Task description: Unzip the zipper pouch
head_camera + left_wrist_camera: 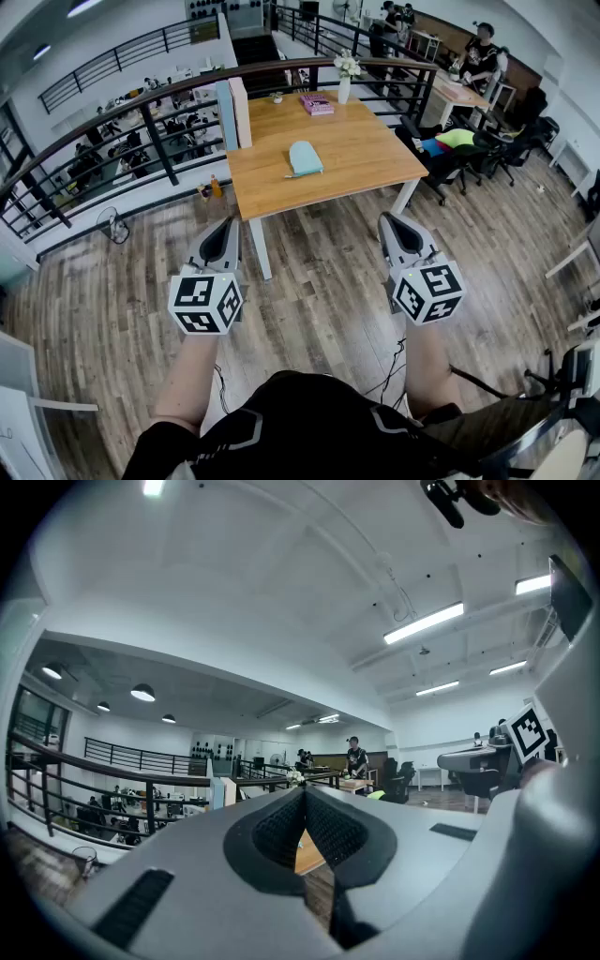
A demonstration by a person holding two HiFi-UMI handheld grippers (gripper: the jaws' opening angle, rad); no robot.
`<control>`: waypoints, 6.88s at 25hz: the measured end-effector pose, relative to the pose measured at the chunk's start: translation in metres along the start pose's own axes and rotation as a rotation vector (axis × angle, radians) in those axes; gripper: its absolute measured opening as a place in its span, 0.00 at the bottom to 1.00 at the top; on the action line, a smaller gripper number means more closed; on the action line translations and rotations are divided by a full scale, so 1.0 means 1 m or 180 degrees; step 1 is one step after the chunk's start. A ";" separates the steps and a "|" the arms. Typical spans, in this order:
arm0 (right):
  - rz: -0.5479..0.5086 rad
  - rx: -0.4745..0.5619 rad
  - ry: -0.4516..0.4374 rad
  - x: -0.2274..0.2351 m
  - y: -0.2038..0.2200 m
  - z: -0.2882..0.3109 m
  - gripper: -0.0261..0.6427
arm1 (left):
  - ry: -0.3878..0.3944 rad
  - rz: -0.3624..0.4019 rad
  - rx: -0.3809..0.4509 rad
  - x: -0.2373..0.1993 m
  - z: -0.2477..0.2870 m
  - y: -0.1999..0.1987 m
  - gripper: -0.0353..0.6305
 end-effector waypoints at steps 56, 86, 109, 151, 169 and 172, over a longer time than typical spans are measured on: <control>0.0223 0.0010 -0.0173 0.096 0.030 -0.010 0.50 | 0.0111 0.0283 0.0035 0.084 0.062 0.016 0.43; 0.0166 -0.0325 -0.0308 0.074 0.050 0.287 0.49 | 0.0327 0.0147 -0.0285 -0.141 0.283 0.048 0.43; 0.0146 -0.0324 -0.0629 0.112 0.072 0.447 0.46 | 0.0009 0.0122 -0.0334 -0.216 0.390 0.065 0.43; -0.0543 -0.1175 -0.2928 0.211 0.300 0.667 0.29 | -0.0476 -0.0880 -0.1592 -0.145 0.550 0.270 0.44; -0.2234 -0.1510 -0.4246 0.164 0.423 0.652 0.30 | -0.0776 -0.1269 -0.1963 -0.119 0.528 0.338 0.44; -0.2429 -0.1488 -0.4347 0.161 0.433 0.654 0.29 | -0.0840 -0.1260 -0.1940 -0.121 0.524 0.337 0.44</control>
Point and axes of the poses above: the fingertips, and each gripper's own axes: z forward along the fingers, x to its right, y out of its underside, the point moved 7 cm from there along -z, backward along the fingers, and after that the axes turned 8 degrees about y, right-handed, at the moved point
